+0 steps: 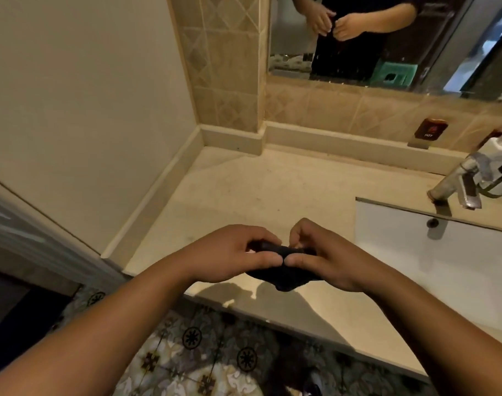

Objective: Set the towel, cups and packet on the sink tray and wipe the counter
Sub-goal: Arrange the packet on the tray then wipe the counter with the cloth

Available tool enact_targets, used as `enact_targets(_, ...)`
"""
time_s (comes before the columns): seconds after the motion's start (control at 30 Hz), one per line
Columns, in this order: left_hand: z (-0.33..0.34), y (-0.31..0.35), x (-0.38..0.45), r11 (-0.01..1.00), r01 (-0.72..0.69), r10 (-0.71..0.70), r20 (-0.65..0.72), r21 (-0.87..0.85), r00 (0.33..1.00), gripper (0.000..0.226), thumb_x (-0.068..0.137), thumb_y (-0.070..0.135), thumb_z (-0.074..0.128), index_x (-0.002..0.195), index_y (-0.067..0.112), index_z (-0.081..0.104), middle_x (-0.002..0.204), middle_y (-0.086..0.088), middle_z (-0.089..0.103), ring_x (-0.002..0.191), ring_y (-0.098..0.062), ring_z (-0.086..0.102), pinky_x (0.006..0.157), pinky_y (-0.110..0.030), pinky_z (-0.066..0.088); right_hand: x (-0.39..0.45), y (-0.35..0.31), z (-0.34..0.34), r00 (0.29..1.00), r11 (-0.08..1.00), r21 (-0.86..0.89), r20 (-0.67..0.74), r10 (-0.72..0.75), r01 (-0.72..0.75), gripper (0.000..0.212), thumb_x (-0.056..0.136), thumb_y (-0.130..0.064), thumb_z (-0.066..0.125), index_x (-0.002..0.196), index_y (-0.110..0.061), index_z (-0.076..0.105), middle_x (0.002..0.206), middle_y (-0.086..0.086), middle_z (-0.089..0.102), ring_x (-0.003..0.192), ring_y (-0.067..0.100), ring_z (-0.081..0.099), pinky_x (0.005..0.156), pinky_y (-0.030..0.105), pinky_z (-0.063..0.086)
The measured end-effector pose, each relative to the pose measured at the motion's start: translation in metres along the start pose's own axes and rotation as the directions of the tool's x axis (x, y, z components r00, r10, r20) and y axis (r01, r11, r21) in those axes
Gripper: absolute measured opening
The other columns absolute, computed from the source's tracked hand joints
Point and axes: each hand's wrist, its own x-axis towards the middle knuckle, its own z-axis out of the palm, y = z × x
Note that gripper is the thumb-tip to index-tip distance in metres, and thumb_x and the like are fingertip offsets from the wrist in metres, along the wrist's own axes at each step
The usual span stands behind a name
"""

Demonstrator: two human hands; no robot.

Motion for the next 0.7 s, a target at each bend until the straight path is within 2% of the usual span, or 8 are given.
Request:
enact_targets(0.1,-0.002,0.012,0.005,0.995,-0.066,0.069,-0.038,0.077,0.997,0.013,0.092,0.034,0.066,0.103,0.029,0.067,0.097,0.01,0.069,0.093,-0.005,0.063,0.084,-0.034,0.05,-0.003,-0.002,-0.013,1.0,0.998,-0.065,0.009,-0.02,0.02,0.02,0.09,-0.036,0.063,0.097,-0.033,0.044,0.074,-0.016,0.059,0.063,0.002,0.053,0.055,0.016,0.038)
enact_targets(0.2,-0.005,0.016,0.012,0.989,-0.097,0.11,-0.114,0.111,0.987,0.005,0.093,0.032,0.063,0.098,0.031,0.064,0.093,0.01,0.068,0.087,-0.006,0.062,0.077,-0.036,0.051,-0.011,0.008,-0.018,0.998,0.981,-0.193,0.059,0.018,-0.007,0.042,0.086,-0.041,0.066,0.12,-0.036,0.042,0.096,-0.016,0.064,0.081,0.002,0.06,0.065,0.018,0.046)
enact_targets(0.27,-0.009,0.016,0.017,0.989,-0.092,0.108,-0.134,0.118,0.985,0.003,0.093,0.032,0.062,0.096,0.033,0.061,0.092,0.013,0.067,0.085,-0.005,0.061,0.074,-0.033,0.052,-0.017,0.019,-0.02,0.998,0.95,-0.311,0.06,0.008,0.011,0.03,0.088,-0.035,0.063,0.113,-0.036,0.046,0.097,-0.013,0.062,0.084,0.006,0.058,0.068,0.024,0.046)
enact_targets(0.37,-0.014,0.009,0.026,0.967,-0.087,0.109,-0.081,0.24,0.991,0.008,0.093,0.029,0.061,0.1,0.033,0.06,0.097,0.017,0.063,0.088,-0.003,0.058,0.077,-0.031,0.049,-0.018,0.034,-0.032,1.0,0.946,-0.324,0.026,0.016,-0.007,0.008,0.092,-0.031,0.056,0.099,-0.035,0.056,0.089,-0.013,0.062,0.079,0.005,0.057,0.067,0.028,0.046)
enact_targets(0.43,-0.01,-0.002,0.034,0.921,-0.089,0.114,-0.043,0.378,0.993,0.017,0.093,0.028,0.06,0.11,0.031,0.059,0.102,0.02,0.057,0.089,-0.002,0.053,0.079,-0.026,0.045,-0.013,0.044,-0.039,0.998,0.94,-0.34,0.042,0.038,-0.021,0.012,0.093,-0.031,0.055,0.103,-0.03,0.061,0.091,-0.012,0.065,0.08,0.005,0.058,0.07,0.03,0.049)
enact_targets(0.5,0.001,-0.015,0.044,0.872,-0.108,0.134,-0.021,0.477,0.991,0.023,0.095,0.027,0.058,0.117,0.029,0.058,0.101,0.018,0.049,0.087,-0.002,0.047,0.073,-0.02,0.038,-0.007,0.056,-0.041,0.997,0.935,-0.353,0.04,0.061,-0.043,0.013,0.092,-0.031,0.057,0.105,-0.03,0.06,0.093,-0.012,0.064,0.081,0.006,0.057,0.07,0.03,0.048)
enact_targets(0.6,0.021,-0.035,0.065,0.811,-0.151,0.185,-0.002,0.565,0.983,0.014,0.093,0.022,0.057,0.105,0.028,0.06,0.095,0.011,0.048,0.082,-0.011,0.049,0.067,-0.026,0.035,0.002,0.082,-0.038,0.994,0.915,-0.39,-0.033,0.101,-0.106,0.01,0.089,-0.029,0.061,0.097,-0.03,0.056,0.09,-0.008,0.064,0.078,0.011,0.056,0.066,0.031,0.046)
enact_targets(0.7,0.04,-0.052,0.089,0.708,-0.164,0.258,-0.035,0.687,0.966,0.008,0.087,0.017,0.061,0.094,0.022,0.06,0.09,0.0,0.054,0.076,-0.02,0.051,0.062,-0.031,0.032,0.015,0.112,-0.029,0.983,0.856,-0.494,-0.167,0.081,-0.154,0.012,0.086,-0.026,0.064,0.09,-0.03,0.054,0.083,-0.005,0.063,0.07,0.013,0.054,0.054,0.028,0.038)
